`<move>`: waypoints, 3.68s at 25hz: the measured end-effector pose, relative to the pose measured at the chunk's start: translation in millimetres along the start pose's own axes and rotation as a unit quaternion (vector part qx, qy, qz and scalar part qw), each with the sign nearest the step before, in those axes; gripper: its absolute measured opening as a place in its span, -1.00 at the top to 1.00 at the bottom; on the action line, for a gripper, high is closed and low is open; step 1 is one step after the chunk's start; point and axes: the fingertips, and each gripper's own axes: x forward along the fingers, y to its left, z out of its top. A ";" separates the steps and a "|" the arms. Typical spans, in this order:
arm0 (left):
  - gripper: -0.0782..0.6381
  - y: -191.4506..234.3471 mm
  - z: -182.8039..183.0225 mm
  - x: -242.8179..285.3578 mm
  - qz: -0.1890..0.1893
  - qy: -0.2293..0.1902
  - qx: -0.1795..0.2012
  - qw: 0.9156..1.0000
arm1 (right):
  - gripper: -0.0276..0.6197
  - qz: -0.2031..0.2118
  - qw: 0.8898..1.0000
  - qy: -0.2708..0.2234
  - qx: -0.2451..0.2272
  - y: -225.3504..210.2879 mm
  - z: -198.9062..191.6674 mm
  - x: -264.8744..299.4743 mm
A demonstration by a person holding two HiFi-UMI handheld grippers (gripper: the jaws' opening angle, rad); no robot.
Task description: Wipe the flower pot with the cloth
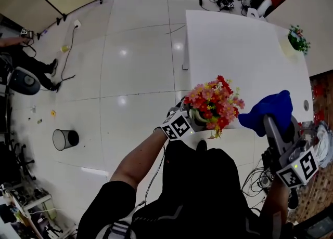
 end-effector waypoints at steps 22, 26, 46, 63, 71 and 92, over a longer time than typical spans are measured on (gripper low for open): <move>-0.79 50.5 211.4 -93.9 0.066 -0.109 -0.068 0.989 | 0.64 0.041 0.997 -0.063 -0.012 24.5 88.5 -27.7; -0.79 77.5 289.2 -106.5 0.059 -0.105 -0.080 0.989 | 0.64 0.121 0.989 -0.072 -0.040 49.5 130.9 -16.1; -0.79 33.8 385.5 -120.0 0.001 -0.155 -0.084 0.984 | 0.64 0.184 0.980 -0.038 -0.062 91.7 159.1 -15.7; -0.79 6.2 405.5 -136.9 -0.031 -0.183 -0.070 0.980 | 0.64 0.134 0.989 -0.059 -0.036 45.1 179.3 -26.0; -0.79 28.5 402.3 -142.4 -0.036 -0.177 -0.066 0.981 | 0.64 0.243 0.964 -0.053 -0.092 111.6 174.2 -38.8; -0.79 -8.4 405.2 -147.1 -0.049 -0.174 -0.025 0.983 | 0.64 0.183 0.980 -0.059 -0.059 60.4 179.1 -34.3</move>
